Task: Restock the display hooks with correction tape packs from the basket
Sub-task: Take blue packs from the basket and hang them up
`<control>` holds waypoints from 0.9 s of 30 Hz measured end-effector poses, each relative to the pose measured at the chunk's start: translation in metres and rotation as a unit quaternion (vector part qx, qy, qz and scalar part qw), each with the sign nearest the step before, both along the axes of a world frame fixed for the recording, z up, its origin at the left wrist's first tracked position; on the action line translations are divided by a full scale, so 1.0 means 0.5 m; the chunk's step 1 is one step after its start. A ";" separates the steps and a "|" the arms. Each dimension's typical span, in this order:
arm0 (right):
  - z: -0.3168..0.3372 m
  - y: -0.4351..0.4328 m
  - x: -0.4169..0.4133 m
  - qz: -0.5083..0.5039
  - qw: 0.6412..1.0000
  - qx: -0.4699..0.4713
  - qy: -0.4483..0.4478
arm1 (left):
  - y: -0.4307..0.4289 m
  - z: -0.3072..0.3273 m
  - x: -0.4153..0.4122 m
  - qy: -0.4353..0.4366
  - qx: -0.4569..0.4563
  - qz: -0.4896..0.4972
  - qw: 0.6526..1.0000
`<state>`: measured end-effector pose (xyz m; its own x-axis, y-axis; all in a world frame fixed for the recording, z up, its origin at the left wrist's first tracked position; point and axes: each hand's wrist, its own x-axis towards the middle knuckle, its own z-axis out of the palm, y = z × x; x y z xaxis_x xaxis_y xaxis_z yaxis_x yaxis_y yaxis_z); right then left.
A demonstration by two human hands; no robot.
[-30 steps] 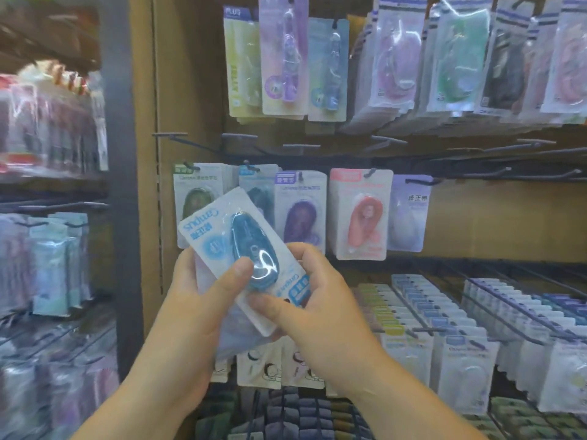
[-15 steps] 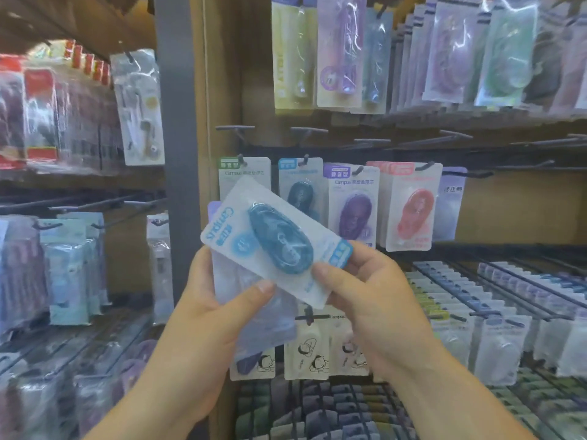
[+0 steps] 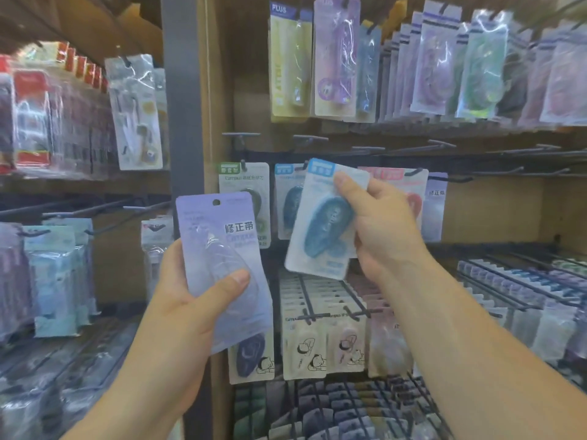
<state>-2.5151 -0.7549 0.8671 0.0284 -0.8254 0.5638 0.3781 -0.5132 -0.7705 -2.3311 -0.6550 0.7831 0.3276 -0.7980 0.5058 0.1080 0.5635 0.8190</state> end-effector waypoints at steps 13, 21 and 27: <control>0.061 -0.076 0.074 -0.194 0.967 -0.041 0.159 | 0.000 0.000 -0.002 -0.015 0.018 0.006 1.000; 0.058 -0.082 0.053 -0.172 0.963 -0.037 0.203 | -0.008 0.004 -0.010 -0.012 0.012 0.018 1.000; 0.059 -0.095 0.049 -0.217 0.931 -0.032 0.291 | -0.008 0.004 -0.014 -0.016 0.012 0.017 1.000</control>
<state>-2.4905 -0.8022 0.8968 0.0156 -0.7956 0.6056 -0.3469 -0.5724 -0.7430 -2.3382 -0.6592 0.7851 0.3386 -0.7987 0.4974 0.0619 0.5464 0.8352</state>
